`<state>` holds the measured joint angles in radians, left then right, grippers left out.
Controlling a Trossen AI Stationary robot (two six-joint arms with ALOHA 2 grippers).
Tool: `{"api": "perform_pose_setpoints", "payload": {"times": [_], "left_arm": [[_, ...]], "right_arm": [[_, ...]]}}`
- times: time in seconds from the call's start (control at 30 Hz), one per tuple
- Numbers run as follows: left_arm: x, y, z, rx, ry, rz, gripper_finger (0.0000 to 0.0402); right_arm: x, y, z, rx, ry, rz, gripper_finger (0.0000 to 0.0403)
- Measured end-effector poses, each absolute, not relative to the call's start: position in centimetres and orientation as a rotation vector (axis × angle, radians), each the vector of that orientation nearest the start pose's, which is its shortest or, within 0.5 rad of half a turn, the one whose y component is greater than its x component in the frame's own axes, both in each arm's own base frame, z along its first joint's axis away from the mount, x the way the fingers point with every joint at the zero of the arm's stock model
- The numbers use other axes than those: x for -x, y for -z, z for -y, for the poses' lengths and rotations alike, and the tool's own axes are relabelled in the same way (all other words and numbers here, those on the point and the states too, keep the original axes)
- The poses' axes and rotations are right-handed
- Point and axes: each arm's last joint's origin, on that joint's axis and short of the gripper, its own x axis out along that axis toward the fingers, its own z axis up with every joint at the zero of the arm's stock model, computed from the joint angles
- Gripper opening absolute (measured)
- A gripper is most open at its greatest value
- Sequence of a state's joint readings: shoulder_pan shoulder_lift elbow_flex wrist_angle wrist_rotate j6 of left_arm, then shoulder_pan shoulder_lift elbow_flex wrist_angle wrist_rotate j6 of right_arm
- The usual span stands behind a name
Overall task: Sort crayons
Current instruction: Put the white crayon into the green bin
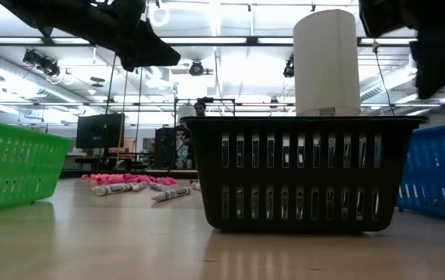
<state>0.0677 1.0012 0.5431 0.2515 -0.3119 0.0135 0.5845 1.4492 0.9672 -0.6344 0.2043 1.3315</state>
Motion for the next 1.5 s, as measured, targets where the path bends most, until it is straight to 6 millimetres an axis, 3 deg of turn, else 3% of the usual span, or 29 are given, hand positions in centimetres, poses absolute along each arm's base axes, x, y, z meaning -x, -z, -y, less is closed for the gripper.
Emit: {"api": "perform_pose_setpoints", "payload": {"times": [0.4, 0.73, 0.87, 1.07, 1.3, 1.5], "left_arm": [[-21.6, -25.0, -2.4, -0.012, -0.38, -0.22, 0.0144], [-21.6, -25.0, -2.4, 0.02, -0.384, -0.209, 0.0144], [-22.6, -24.5, -2.5, 0.054, -0.388, -0.19, 0.0144], [-24.6, -22.7, -2.5, 0.072, -0.375, -0.22, 0.0144], [-27.3, -21.3, -2.9, 0.095, -0.39, -0.387, 0.0142], [-29.3, -19.9, -2.6, 0.069, -0.227, -0.631, 0.0142]], "right_arm": [[-23.9, -22.8, -10.6, -0.455, 0.5, -0.92, 0.0087], [-22.8, -22.9, -7.7, -0.181, 0.708, -0.932, 0.0087], [-22.2, -23.1, -7.0, -0.119, 0.745, -0.891, 0.0087], [-19.8, -21.7, -5.3, -0.13, 0.791, -0.856, 0.0087], [-18.1, -20.8, -4.3, -0.184, 0.729, -0.746, 0.0087], [-18.4, -20.9, -3.4, -0.126, 0.691, -0.609, 0.0087]]}}
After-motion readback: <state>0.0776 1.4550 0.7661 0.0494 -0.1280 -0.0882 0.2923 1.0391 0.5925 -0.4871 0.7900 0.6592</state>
